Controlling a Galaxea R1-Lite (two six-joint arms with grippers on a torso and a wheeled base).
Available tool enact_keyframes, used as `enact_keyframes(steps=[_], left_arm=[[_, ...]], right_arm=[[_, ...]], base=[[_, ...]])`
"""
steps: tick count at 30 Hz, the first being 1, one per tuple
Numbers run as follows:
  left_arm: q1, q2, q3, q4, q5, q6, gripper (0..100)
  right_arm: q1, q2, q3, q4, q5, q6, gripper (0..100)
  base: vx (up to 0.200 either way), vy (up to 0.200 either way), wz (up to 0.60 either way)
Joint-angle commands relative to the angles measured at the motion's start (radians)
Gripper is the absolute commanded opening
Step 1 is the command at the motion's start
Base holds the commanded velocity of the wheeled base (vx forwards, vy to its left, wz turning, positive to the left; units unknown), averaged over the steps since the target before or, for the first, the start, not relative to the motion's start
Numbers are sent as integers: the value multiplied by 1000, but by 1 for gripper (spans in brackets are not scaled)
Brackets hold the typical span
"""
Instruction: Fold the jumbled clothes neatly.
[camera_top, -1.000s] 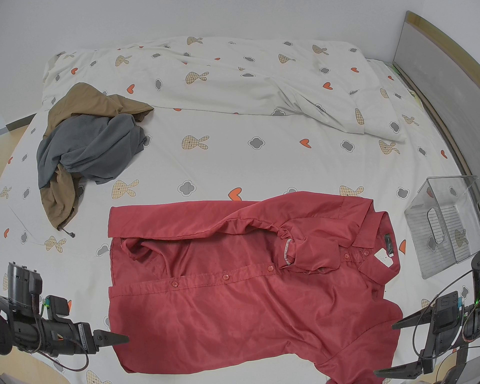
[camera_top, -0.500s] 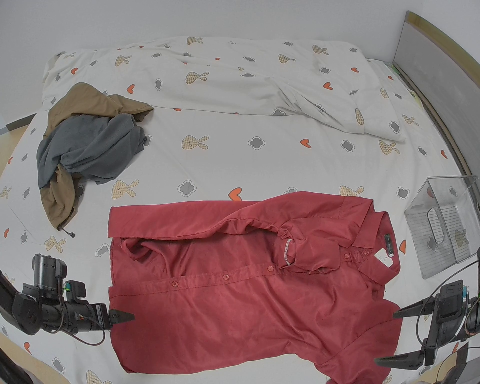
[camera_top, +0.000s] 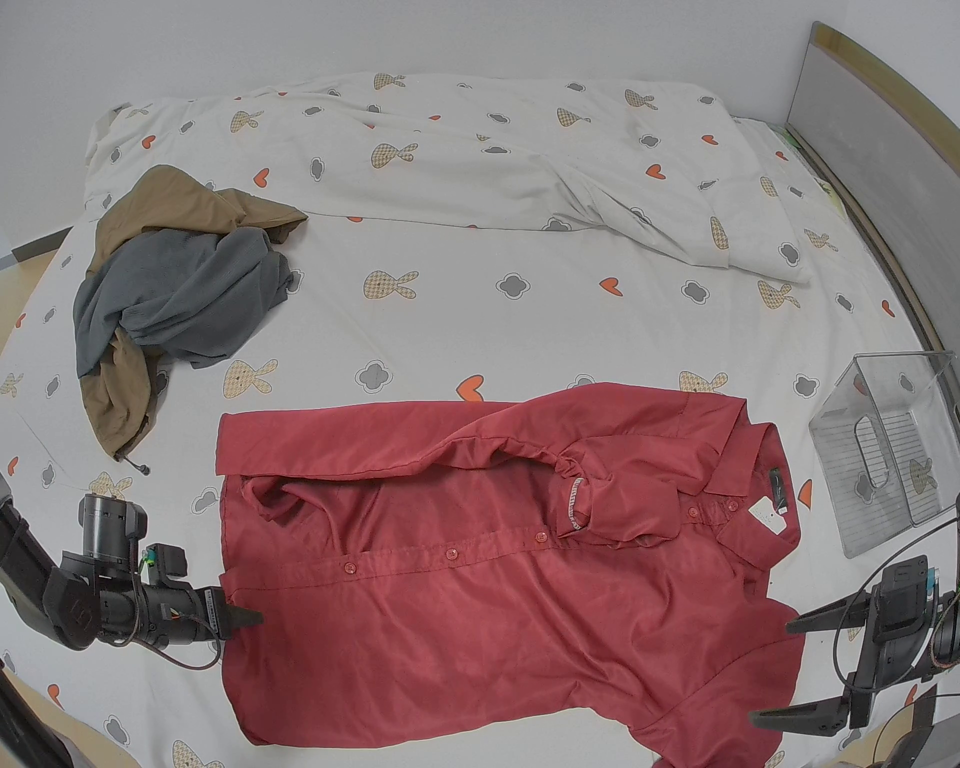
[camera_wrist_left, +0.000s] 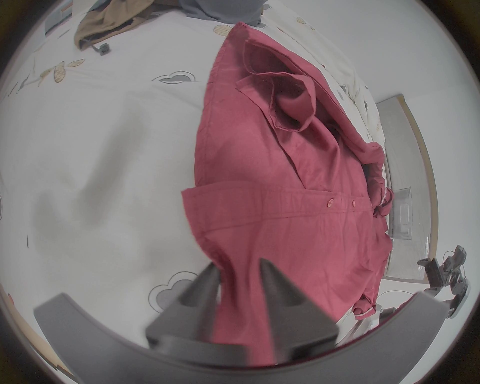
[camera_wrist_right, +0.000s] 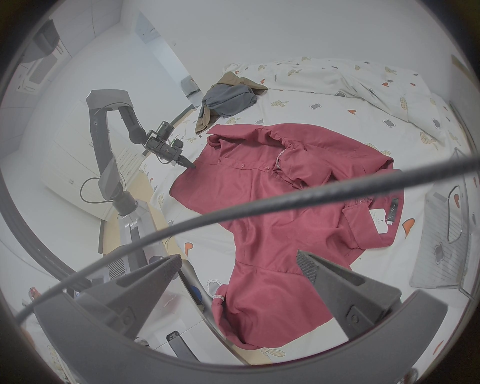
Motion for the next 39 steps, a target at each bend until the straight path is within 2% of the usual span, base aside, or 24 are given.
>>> enact_keyframes(steps=[1, 5, 12, 16, 17, 20, 28, 37, 39], left_arm=[[0, 13, -4, -2, -6, -3, 0], [5, 13, -7, -2, -6, -4, 0], [77, -17, -61, 21, 2, -9, 0], [128, -45, -133, 109, 2, -6, 0], [128, -45, -133, 109, 2, -6, 0], [141, -59, -216, 219, 2, -4, 0], [181, -46, -340, 352, 2, -3, 0], [180, -57, -302, 375, -1, 1, 0], [172, -79, -281, 375, -3, -3, 0]], right_arm=[[1, 0, 0, 0, 1, 0, 100], [1, 0, 0, 0, -1, 2, 100], [1, 6, 8, -2, -1, 2, 100], [1, 9, 11, -3, -1, 2, 100], [1, 9, 11, -3, -1, 2, 100], [1, 12, 9, -3, 1, 2, 100], [-5, 13, 9, -3, -1, 5, 100], [-16, 69, 6, -3, -7, 23, 100], [-48, 119, 5, -3, -10, 22, 100]], base=[[0, 0, 0], [0, 0, 0], [0, 0, 0], [0, 0, 0], [0, 0, 0], [0, 0, 0], [0, 0, 0], [0, 0, 0], [0, 0, 0]])
